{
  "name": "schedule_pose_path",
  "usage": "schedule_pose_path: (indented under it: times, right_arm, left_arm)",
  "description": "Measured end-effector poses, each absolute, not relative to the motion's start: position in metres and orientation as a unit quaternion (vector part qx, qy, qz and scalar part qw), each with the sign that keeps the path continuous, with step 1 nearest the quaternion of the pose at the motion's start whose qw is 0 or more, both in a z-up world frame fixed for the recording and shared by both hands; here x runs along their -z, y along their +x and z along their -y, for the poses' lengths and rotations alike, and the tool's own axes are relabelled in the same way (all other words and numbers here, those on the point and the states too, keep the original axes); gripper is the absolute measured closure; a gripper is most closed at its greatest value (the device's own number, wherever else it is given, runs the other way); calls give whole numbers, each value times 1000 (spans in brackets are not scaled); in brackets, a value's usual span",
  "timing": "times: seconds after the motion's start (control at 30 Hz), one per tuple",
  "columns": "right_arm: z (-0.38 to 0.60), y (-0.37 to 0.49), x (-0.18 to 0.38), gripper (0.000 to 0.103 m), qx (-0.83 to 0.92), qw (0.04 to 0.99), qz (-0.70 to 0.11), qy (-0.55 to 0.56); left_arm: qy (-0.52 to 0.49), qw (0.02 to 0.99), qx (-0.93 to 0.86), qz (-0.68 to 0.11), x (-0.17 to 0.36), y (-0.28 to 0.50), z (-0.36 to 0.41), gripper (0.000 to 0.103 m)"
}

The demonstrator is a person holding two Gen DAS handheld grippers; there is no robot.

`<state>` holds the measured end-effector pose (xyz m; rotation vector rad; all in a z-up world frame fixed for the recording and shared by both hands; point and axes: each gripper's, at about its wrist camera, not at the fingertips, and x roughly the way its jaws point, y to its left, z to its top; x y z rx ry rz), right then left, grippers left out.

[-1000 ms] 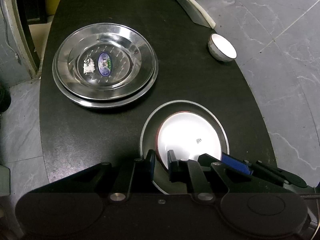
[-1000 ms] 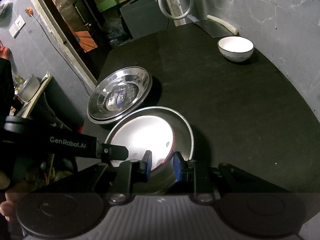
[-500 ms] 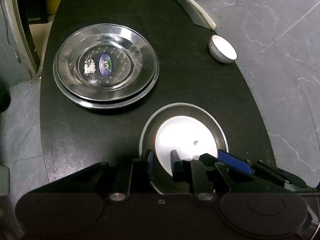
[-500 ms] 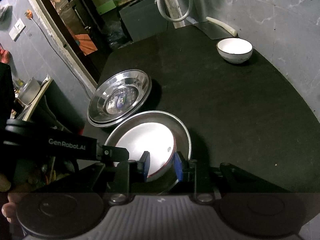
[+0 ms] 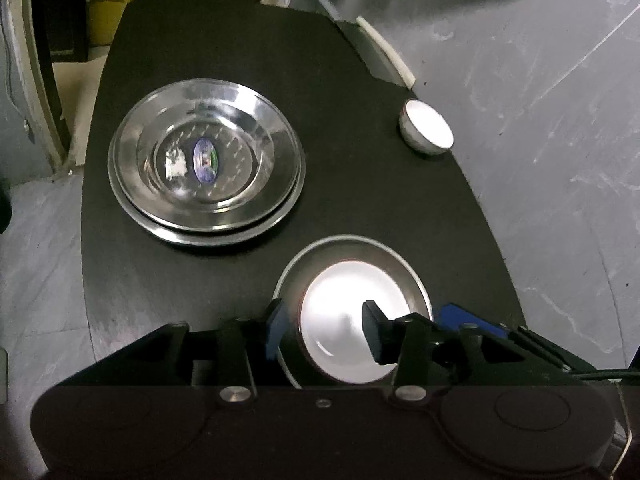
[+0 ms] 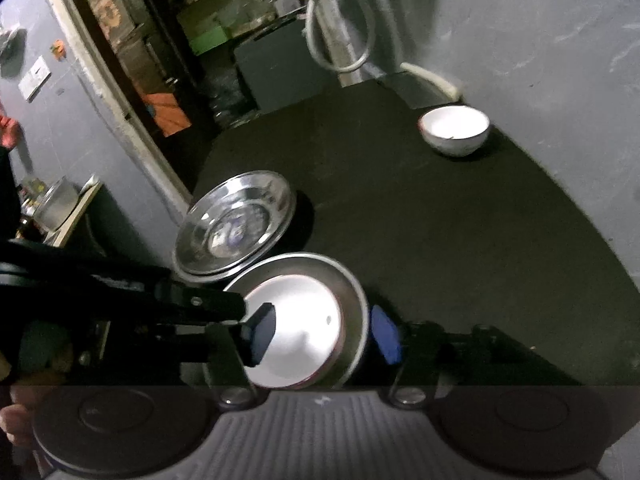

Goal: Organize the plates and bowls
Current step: 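Open the left tool and withdraw from the white bowl, then move the left tool to the second red-rimmed white bowl and grasp its rim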

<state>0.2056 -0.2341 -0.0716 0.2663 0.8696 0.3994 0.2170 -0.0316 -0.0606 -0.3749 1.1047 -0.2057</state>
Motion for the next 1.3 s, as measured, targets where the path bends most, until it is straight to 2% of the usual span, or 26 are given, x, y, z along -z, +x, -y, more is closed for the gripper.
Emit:
schedule_pose_path:
  times: [0.07, 0.13, 0.2, 0.27, 0.4, 0.5, 1.0, 1.3]
  right_arm:
    - [241, 205, 71, 39, -181, 882, -413, 137]
    - [248, 205, 72, 32, -168, 885, -409, 144]
    - [256, 205, 73, 27, -155, 888, -406, 152]
    - [262, 206, 74, 21, -144, 889, -406, 158]
    - [274, 208, 78, 9, -122, 890, -406, 169]
    - [285, 209, 84, 3, -104, 891, -405, 179]
    - [345, 269, 134, 1, -40, 879, -410, 242]
    - [334, 341, 135, 1, -49, 896, -368, 242]
  left_arm:
    - [-167, 838, 84, -513, 57, 217, 31, 40]
    - [-169, 842, 78, -506, 54, 218, 29, 38]
    - [-171, 846, 72, -500, 53, 220, 29, 31]
    - [-167, 852, 60, -492, 51, 222, 31, 19]
    - [-153, 863, 44, -480, 50, 230, 38, 15]
    - [-146, 866, 31, -477, 51, 238, 44, 5]
    - [-78, 869, 15, -489, 65, 338, 101, 1]
    - [-38, 878, 18, -477, 70, 423, 135, 1]
